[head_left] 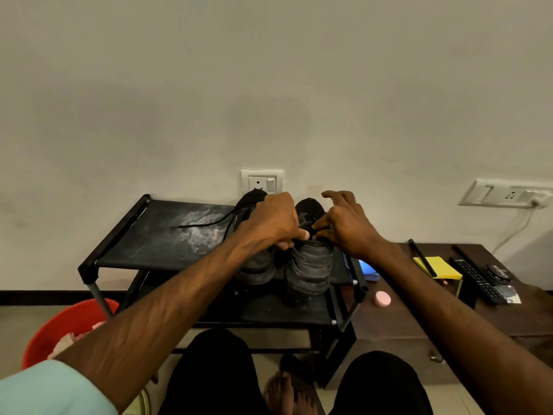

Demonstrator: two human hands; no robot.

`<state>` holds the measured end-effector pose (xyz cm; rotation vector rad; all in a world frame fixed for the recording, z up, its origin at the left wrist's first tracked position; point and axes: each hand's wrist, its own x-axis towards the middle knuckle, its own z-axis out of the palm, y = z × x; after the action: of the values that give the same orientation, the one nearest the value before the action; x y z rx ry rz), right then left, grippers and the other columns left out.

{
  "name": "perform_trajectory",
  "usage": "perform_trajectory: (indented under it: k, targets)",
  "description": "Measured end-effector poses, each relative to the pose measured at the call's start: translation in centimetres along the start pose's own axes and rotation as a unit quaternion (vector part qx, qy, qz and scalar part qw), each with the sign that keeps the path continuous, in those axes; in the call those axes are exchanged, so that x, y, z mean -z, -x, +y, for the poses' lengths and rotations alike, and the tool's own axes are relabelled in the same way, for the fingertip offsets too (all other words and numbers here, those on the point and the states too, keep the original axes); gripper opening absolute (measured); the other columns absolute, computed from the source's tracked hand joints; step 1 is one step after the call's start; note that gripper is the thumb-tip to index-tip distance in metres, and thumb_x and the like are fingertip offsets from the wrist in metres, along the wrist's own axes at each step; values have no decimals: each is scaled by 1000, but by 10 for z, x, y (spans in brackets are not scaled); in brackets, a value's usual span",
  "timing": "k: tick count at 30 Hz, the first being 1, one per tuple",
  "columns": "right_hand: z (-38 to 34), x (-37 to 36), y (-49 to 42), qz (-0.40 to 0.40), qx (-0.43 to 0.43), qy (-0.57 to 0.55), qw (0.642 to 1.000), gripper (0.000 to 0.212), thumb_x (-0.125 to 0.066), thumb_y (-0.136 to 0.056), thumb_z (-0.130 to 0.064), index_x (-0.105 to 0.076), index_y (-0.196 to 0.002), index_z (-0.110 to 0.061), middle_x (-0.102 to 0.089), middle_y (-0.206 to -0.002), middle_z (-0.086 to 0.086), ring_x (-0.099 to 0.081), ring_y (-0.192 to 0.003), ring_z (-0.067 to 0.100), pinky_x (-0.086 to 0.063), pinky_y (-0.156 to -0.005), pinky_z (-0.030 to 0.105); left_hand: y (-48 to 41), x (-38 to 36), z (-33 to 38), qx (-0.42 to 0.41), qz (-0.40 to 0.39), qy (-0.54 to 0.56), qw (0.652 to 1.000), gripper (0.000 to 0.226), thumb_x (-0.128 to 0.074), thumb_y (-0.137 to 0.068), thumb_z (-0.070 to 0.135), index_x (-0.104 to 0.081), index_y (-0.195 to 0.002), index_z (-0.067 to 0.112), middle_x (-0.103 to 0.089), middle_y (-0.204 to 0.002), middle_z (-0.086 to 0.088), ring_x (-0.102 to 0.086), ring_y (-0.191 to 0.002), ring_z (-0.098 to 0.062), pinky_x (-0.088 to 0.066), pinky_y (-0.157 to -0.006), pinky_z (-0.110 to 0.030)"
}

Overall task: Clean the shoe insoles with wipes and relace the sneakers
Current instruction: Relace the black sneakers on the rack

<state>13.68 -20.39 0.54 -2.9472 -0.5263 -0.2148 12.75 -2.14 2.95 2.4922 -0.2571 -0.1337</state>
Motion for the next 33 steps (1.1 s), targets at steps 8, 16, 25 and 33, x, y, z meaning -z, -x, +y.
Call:
perform_trajectory:
  k: [8, 16, 25, 33]
  targets:
    - [4, -2, -4, -34, 0, 16, 999, 13, -76, -88, -27, -79, -87, -14, -29, -164, 12, -17, -149, 33, -35, -107, 49, -5, -8, 14, -73, 26, 20, 997, 16, -84, -80, 16, -80, -93, 8, -76, -83, -2, -69, -72, -11, -60, -84, -33]
    - [0, 3, -14, -65, 20, 8, 998, 7, -76, -85, -20, -79, -79, -22, -60, -119, 9, -50, -117, 32, -48, -80, 38, -25, -20, 14, -62, -12, -103, 993, 24, -81, -83, 33, -79, -96, 14, -75, -93, -3, -67, -95, -21, -53, -96, -43]
    - [-14, 2, -12, -56, -45, 49, 996, 10, -58, -98, -18, -52, -93, -11, -50, -92, 7, -51, -81, 27, -37, -72, 34, -37, -36, 21, -54, 74, -246, 965, 27, -64, -95, 17, -60, -119, 4, -61, -119, -16, -50, -122, -33, -49, -88, -41]
    - [-9, 0, -10, -63, -43, -14, 997, 18, -61, -93, -6, -50, -81, -14, -45, -77, -2, -48, -78, 25, -33, -74, 33, -45, -31, 18, -182, 71, -356, 914, 22, -60, -92, 28, -63, -103, 8, -64, -107, -10, -51, -111, -28, -42, -93, -44]
